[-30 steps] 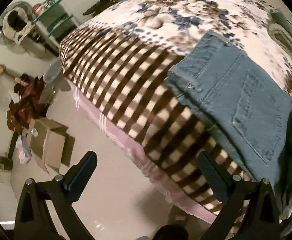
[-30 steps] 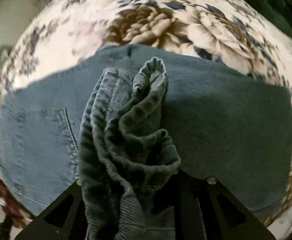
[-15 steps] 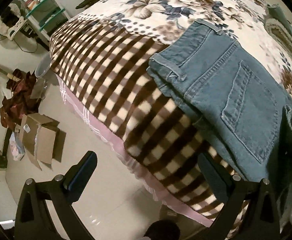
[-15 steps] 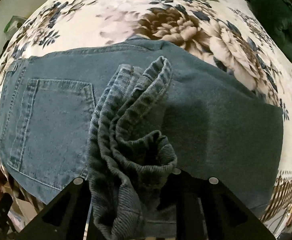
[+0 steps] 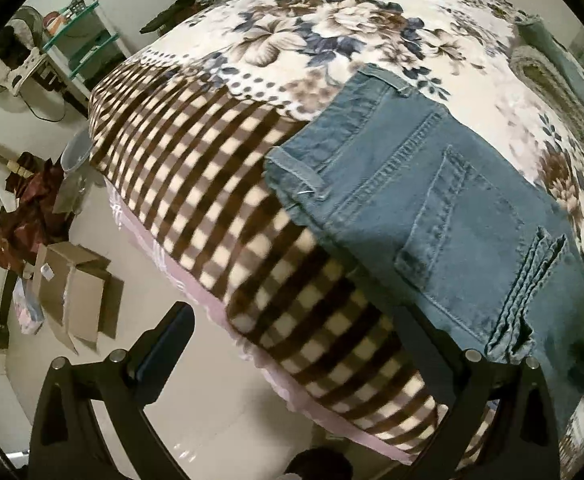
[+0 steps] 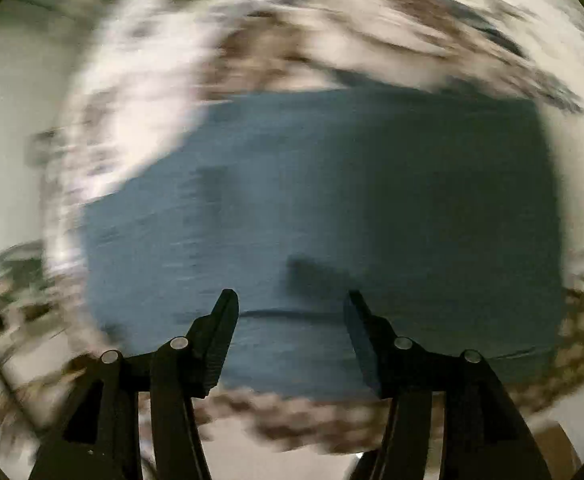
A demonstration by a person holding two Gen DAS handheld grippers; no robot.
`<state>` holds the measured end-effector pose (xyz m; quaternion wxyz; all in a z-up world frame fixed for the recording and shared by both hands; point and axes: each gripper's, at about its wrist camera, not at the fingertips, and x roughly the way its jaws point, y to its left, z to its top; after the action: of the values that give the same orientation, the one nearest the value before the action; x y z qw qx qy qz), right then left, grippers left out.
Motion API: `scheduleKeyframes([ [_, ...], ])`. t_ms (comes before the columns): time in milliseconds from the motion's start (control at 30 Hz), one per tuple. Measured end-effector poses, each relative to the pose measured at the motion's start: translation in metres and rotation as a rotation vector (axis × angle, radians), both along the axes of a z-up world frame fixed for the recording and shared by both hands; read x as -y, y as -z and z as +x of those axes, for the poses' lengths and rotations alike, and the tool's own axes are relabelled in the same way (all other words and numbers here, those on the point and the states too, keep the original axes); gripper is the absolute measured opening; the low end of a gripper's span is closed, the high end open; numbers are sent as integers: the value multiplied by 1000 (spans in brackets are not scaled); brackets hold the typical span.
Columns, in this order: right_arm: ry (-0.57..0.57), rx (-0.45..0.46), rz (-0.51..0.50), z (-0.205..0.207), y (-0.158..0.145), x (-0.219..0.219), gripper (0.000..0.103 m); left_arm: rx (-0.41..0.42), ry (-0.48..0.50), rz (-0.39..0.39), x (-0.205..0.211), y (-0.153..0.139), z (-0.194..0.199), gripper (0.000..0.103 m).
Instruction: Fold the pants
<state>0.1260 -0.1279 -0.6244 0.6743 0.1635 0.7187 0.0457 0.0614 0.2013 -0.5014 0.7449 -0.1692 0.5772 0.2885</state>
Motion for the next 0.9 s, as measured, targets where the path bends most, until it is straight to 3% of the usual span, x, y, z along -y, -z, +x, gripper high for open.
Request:
scheduleKeyframes([
  [67, -65, -62, -24, -7, 18, -7, 57, 0, -17, -29, -1, 5, 4, 103],
  [133, -168, -18, -70, -15, 12, -22, 57, 22, -52, -76, -6, 9, 5, 103],
  [267, -122, 0, -45, -16, 2, -17, 57, 185, -225, -278, -40, 20, -3, 102],
  [300, -101, -5, -46, -15, 3, -13, 57, 267, -271, -332, -51, 23, -5, 94],
  [367, -73, -23, -53, -11, 7, -6, 57, 357, -317, -388, -65, 31, -5, 64],
  [400, -61, -27, -48, -8, 9, -3, 57, 378, -333, -438, -73, 40, -1, 42],
  [467, -65, -23, -60, -3, 8, -1, 57, 381, -363, -516, -85, 60, 8, 44],
  [600, -91, -10, -85, 7, 2, -9, 57, 353, -437, -567, -100, 90, 17, 54],
  [900, -56, -55, -63, 7, -3, 12, 57, 440, -447, -611, -100, 85, -14, 58],
])
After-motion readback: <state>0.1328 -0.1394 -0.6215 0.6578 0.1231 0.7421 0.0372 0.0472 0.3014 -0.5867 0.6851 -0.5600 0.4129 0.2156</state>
